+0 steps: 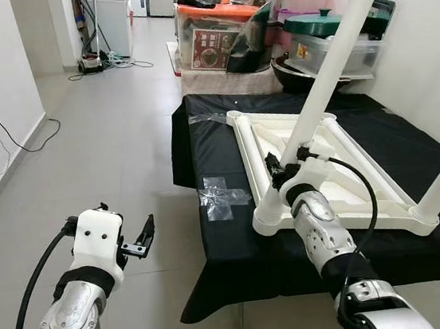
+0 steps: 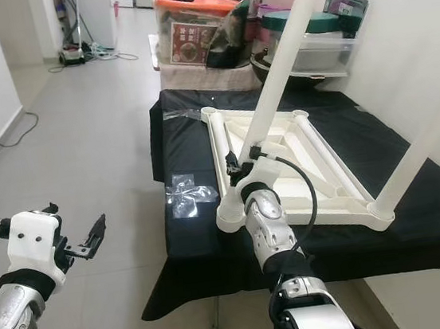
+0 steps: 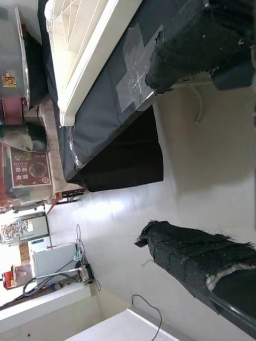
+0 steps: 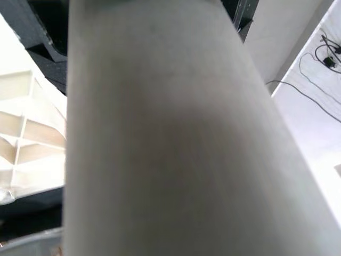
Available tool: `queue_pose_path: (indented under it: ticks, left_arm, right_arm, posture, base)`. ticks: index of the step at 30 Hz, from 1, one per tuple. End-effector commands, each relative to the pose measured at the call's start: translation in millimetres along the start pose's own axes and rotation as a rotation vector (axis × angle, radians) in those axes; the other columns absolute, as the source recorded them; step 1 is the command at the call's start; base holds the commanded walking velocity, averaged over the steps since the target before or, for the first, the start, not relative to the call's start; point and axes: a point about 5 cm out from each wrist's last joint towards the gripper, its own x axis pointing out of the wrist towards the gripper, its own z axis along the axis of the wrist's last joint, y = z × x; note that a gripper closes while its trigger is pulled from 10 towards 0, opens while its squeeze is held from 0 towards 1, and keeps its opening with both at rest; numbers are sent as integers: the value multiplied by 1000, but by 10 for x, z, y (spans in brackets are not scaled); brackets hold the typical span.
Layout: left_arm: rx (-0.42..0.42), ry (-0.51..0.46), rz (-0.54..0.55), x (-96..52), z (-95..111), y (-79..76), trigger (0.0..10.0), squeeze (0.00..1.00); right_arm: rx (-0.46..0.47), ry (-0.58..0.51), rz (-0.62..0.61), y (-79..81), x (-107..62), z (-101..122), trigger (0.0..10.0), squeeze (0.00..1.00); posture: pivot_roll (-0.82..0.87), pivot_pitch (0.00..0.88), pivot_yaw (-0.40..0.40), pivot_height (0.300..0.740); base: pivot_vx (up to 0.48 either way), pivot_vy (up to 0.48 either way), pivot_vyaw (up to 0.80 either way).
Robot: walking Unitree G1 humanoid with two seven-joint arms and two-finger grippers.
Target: Building children table
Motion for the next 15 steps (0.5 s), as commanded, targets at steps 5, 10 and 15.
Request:
queue_pose_path:
  ticks: [5, 10, 15]
  left_arm:
    - [-6, -6, -9, 28, -5, -40, 10000, 0]
    - [-4, -2, -20, 40, -11, -41, 10000, 0]
    - [-5, -3, -21, 43, -12, -42, 10000, 0]
  right_arm:
    - [-36, 75, 237, 206, -66, -196, 10000, 0]
    - [-108, 99, 458, 249, -63, -170, 10000, 0]
    - [-208, 88, 526, 164, -6, -45, 10000, 0]
  posture:
    - [147, 0, -145, 740]
    - [146, 0, -145, 740]
    - [149, 0, -154, 740]
  base:
    - [0, 0, 0]
    - [0, 0, 0]
    - [0, 0, 0]
